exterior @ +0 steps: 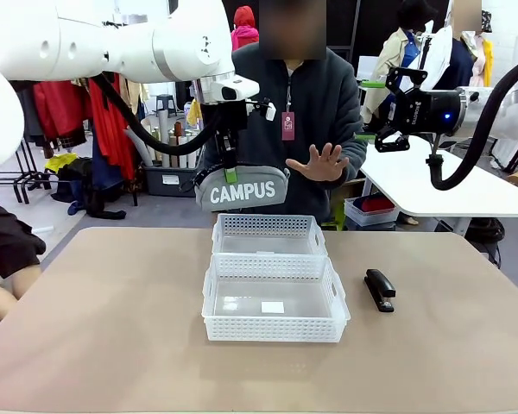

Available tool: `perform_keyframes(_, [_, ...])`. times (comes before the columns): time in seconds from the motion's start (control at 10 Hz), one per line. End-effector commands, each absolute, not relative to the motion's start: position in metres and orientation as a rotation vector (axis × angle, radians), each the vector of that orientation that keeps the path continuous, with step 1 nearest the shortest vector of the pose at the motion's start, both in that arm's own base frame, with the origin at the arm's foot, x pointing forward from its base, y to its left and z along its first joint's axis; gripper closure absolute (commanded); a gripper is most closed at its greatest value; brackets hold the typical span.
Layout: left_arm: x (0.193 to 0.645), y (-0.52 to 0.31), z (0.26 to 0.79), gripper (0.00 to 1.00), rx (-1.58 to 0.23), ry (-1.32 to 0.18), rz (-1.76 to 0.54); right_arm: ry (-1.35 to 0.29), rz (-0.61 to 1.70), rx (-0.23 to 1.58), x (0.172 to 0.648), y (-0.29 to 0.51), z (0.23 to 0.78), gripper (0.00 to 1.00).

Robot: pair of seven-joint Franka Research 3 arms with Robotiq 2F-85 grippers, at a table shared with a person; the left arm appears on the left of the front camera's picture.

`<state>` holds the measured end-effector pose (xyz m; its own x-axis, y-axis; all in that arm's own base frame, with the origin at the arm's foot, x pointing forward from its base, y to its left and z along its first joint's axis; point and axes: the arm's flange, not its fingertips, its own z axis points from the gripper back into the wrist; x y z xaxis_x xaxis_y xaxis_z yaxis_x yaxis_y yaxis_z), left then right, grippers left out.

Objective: Distribute items into two baskets.
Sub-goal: Move the picked Pencil pouch towards the Organizing basket indicated by the person, stopping as directed, then place the picked Pencil pouch into the Organizing basket as instructed by the person.

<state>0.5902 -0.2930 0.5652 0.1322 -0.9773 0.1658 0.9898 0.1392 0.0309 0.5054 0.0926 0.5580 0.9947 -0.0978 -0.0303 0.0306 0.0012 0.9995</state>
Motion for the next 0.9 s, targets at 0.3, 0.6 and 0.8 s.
perform_keyframes(0.3, [0.5892, -0.293, 0.5687, 1.0, -0.091, -0.165, -1.436, -0.056, -0.096, 1.563, 0.5048, 0.0918, 0.5594, 0.0])
perform_keyframes(0.6, [0.5892, -0.293, 0.5687, 1.0, -0.091, -0.165, -1.436, -0.056, -0.096, 1.563, 0.5048, 0.0918, 0.5594, 0.0])
perform_keyframes(0.8, [0.5892, -0.293, 0.5687, 1.0, -0.091, -0.165, -1.436, -0.056, -0.096, 1.563, 0.5048, 0.0918, 0.5594, 0.0])
